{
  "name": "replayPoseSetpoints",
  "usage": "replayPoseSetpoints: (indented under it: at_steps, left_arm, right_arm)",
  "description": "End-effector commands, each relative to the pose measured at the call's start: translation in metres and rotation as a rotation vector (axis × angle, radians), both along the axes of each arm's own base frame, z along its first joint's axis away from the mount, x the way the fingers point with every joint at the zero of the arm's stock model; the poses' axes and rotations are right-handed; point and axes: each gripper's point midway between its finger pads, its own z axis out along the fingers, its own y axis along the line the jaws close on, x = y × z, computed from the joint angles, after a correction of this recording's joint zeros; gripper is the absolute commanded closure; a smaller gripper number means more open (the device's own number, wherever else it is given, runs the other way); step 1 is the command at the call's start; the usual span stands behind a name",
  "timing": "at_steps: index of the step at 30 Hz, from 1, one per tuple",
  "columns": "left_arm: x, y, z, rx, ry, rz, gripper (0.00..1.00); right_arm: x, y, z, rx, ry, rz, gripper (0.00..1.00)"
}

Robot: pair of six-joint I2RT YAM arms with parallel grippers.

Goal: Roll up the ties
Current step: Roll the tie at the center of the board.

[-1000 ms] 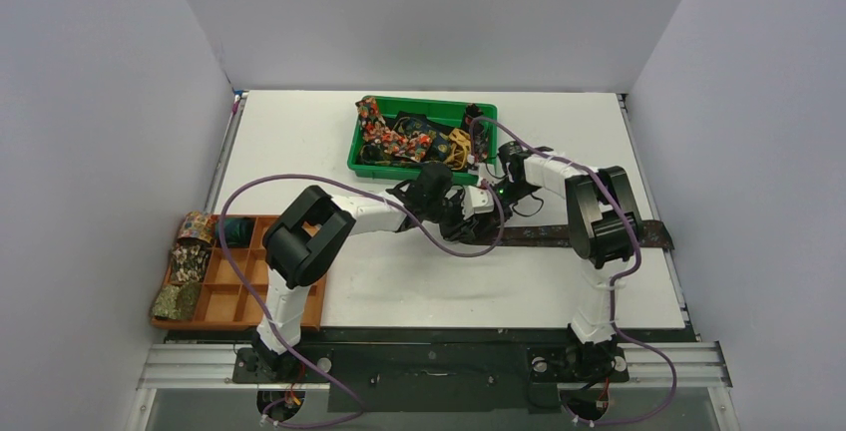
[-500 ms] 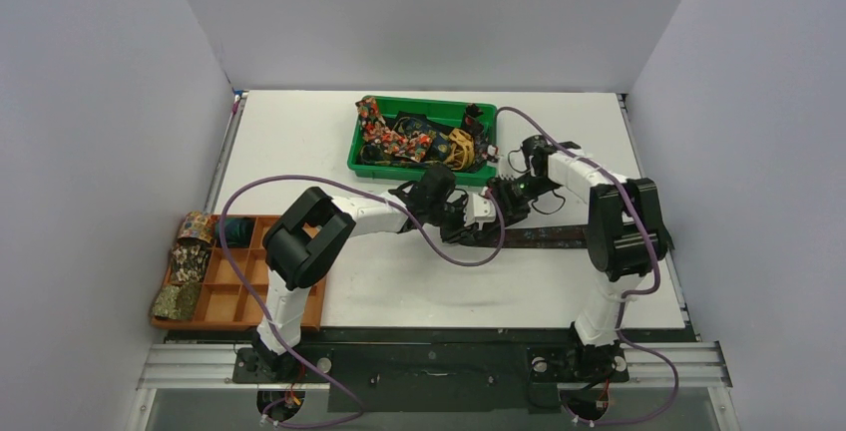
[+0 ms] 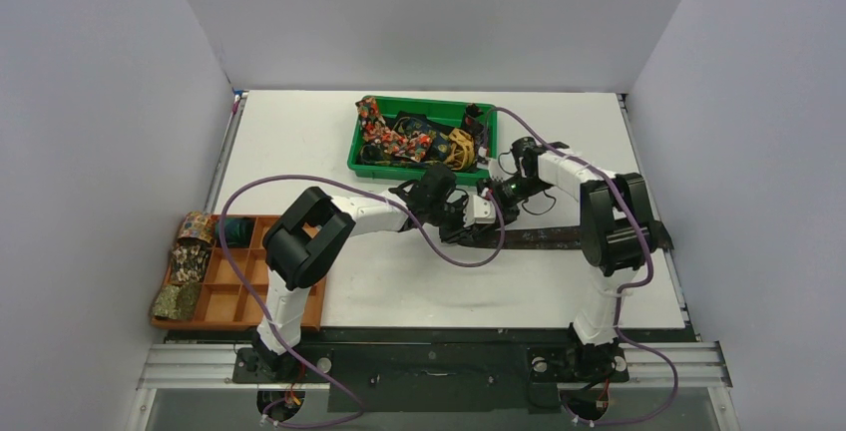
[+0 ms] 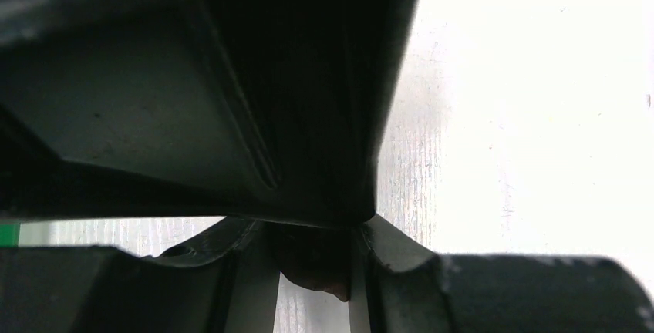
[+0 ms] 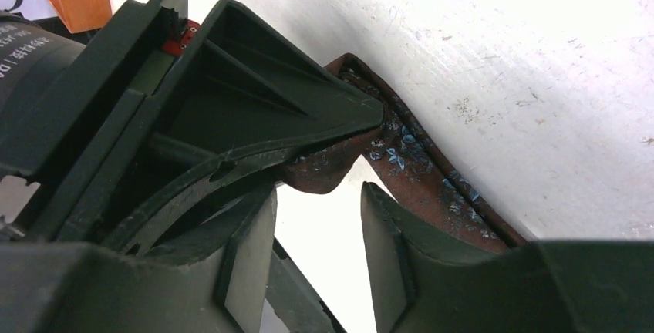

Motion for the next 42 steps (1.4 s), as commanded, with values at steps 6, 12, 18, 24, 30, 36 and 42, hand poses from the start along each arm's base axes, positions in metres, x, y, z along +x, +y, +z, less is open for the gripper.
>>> replayPoseSetpoints:
  at_steps: [6, 12, 18, 24, 30, 36, 42]
  left_arm:
    - [-0.039, 0.042, -0.054, 0.209, 0.156, -0.012, 0.75]
    - [-0.039, 0.041, -0.054, 0.205, 0.161, -0.010, 0.74]
    - [-0.039, 0.039, -0.052, 0.197, 0.164, -0.007, 0.72]
    - [-0.039, 0.042, -0.051, 0.195, 0.164, -0.001, 0.67]
    - [-0.028, 0.038, -0.040, 0.161, 0.148, 0.017, 0.52]
    - [-0.016, 0.022, -0.007, 0.031, 0.104, 0.042, 0.36]
    - [-0.003, 0.011, 0.016, -0.083, 0.056, 0.088, 0.29]
  right_arm:
    - [0.015, 0.016, 0.005, 0.100, -0.007, -0.027, 0.73]
    - [0.021, 0.019, 0.012, 0.138, -0.043, -0.057, 0.69]
    - [0.016, 0.011, -0.013, 0.051, -0.014, -0.064, 0.85]
    - [0.011, -0.014, -0.041, -0.102, -0.004, -0.068, 1.00]
    - [0.015, -0.033, -0.053, -0.195, -0.018, -0.092, 1.00]
    - [0.018, -0.040, -0.063, -0.247, -0.017, -0.100, 1.00]
    - [0.007, -0.047, -0.065, -0.275, -0.023, -0.063, 1.00]
